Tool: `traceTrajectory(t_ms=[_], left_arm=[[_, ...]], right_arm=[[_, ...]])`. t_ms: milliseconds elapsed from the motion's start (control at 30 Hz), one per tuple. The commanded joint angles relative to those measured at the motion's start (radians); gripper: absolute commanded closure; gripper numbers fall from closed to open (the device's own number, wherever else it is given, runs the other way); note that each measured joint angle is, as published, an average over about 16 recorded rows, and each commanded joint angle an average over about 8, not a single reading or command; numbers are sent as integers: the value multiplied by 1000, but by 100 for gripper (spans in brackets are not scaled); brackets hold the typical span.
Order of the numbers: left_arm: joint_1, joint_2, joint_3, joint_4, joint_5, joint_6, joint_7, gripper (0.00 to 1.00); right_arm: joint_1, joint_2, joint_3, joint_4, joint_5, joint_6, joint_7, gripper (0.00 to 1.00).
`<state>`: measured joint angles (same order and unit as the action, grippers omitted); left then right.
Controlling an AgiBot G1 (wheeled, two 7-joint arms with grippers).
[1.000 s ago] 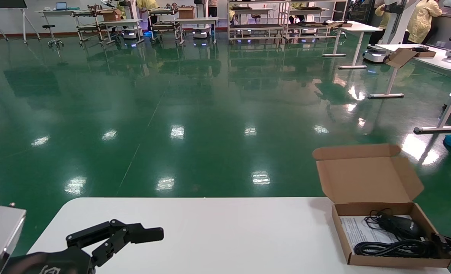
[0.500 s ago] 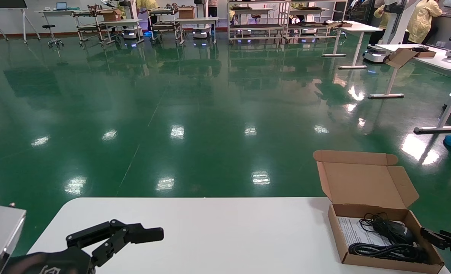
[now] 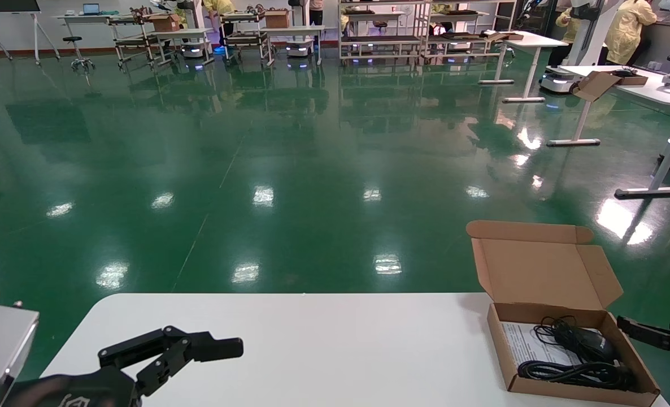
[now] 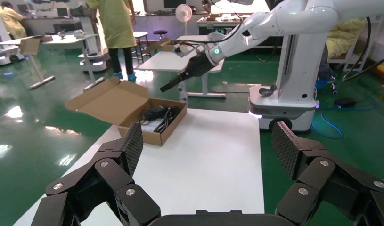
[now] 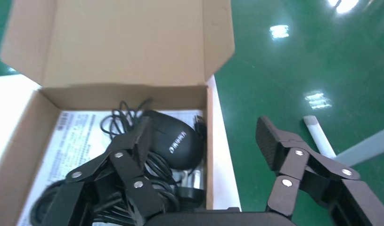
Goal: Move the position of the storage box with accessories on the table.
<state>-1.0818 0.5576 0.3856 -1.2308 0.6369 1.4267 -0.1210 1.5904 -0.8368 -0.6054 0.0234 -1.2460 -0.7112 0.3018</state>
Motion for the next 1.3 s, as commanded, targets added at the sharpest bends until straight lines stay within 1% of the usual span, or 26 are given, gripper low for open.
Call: traceTrajectory(t_ms=[33,167,233,500,600,767,933,1167,1300], left_arm=[[0,0,0,0,0,0,0,0],[0,0,0,0,0,0,0,0],[0,0,0,0,0,0,0,0],[0,0,0,0,0,0,0,0],[0,0,0,0,0,0,0,0],[0,0,0,0,0,0,0,0],[0,0,0,0,0,0,0,0],[0,0,0,0,0,0,0,0],[0,0,0,0,0,0,0,0]], right_arm=[[10,6,0,2,0,-15,-1,0],[36,33,-1,8,-1,-79,4,0],[51,48,-2,11,-1,-123,8,0],[114,109,0,24,4,-353,44,0],[135,120,15,17,27,-414,73,0],[158,126,59,-7,90,-492,138,0],[167,126,89,-25,132,-529,171,0],[162,125,77,-19,117,-511,155,0],[149,126,77,4,118,-510,147,0]])
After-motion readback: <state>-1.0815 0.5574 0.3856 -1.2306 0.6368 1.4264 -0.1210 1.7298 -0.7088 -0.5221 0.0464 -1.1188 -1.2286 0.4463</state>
